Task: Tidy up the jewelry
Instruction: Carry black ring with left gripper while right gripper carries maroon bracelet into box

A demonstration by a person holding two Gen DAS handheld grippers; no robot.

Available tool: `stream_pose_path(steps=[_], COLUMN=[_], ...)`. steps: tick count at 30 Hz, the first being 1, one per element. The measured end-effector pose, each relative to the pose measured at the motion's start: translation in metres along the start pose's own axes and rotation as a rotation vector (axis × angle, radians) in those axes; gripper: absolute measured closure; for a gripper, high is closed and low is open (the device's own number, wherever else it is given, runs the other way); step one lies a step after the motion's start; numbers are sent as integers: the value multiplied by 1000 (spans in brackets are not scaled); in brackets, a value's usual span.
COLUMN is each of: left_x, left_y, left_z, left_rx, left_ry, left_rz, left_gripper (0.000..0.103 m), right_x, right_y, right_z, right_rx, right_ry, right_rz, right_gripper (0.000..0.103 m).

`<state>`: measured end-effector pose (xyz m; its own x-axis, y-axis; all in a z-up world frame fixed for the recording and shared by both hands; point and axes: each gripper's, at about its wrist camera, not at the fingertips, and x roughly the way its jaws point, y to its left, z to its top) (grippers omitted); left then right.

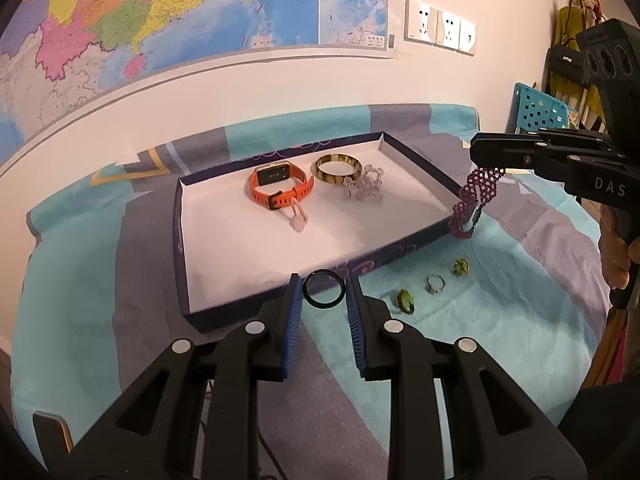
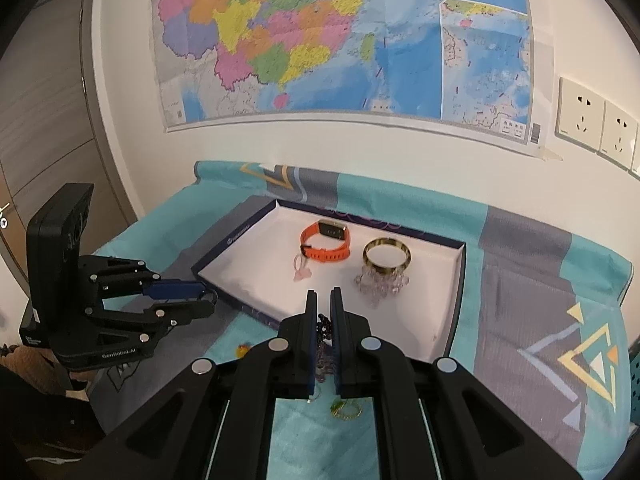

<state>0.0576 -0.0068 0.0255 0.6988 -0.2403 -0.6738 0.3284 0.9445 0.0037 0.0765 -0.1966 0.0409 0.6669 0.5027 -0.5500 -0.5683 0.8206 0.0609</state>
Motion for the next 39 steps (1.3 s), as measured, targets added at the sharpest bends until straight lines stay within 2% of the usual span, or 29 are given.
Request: stream_pose_path(steps=[17, 39], left_x=[27, 62], left_y=[5, 10], left_z=[23, 34], left_rx=[1, -11], left_ry=[17, 73], left_rz=[7, 13], left_gripper=[80, 80], right_x=[36, 76], right_y=[-11, -20], right_z=[26, 33], right_rx=[15, 49], right_ry=[7, 46], right_rz=[6, 33], right_gripper=[98, 98])
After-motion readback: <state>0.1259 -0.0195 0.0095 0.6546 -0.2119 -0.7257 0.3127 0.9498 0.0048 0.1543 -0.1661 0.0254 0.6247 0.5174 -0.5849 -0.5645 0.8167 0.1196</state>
